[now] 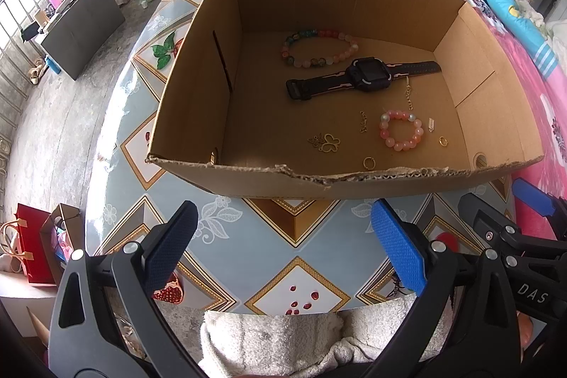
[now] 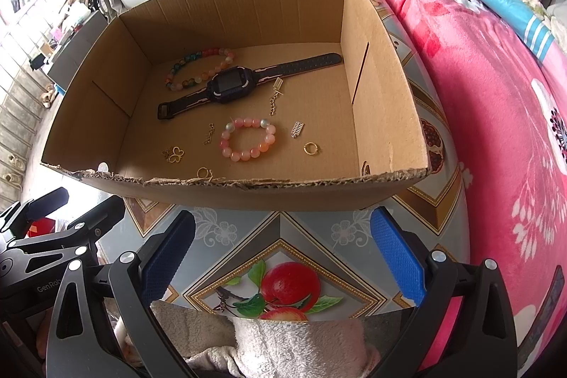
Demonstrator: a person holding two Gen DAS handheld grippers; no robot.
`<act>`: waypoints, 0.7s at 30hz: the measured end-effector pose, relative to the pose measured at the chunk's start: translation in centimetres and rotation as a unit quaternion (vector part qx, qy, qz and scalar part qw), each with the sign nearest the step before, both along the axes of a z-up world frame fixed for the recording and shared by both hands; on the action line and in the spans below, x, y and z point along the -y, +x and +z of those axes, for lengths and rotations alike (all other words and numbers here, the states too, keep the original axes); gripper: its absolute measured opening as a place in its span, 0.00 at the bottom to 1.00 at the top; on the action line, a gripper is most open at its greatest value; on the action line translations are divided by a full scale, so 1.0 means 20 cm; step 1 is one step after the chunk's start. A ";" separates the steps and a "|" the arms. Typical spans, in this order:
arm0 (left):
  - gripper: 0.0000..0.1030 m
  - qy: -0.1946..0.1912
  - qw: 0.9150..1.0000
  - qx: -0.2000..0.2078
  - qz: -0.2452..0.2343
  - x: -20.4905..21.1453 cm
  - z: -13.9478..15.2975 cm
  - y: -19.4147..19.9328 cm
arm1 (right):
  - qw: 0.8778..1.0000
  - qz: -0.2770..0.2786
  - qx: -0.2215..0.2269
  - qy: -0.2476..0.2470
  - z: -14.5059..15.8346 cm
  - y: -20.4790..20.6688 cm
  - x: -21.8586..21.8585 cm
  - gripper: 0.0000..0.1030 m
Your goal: Organize jewelry
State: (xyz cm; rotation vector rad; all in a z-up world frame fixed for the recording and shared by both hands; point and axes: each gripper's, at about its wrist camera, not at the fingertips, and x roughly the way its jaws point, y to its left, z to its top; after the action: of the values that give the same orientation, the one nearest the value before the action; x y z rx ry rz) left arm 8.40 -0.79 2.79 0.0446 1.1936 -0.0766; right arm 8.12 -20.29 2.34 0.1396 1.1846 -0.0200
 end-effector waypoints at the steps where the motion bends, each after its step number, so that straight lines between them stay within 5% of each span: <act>1: 0.92 0.000 1.000 0.000 0.000 0.00 0.00 0.00 | 1.000 0.000 0.000 0.000 0.00 0.00 0.00 0.94; 21: 0.92 0.000 1.000 0.000 0.000 0.00 0.00 0.00 | 1.000 -0.001 0.000 0.000 -0.01 0.00 0.00 0.94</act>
State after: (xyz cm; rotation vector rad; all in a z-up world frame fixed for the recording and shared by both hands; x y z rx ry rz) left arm 8.39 -0.81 2.81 0.0442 1.1938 -0.0776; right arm 8.05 -20.35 2.24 0.1405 1.1845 -0.0208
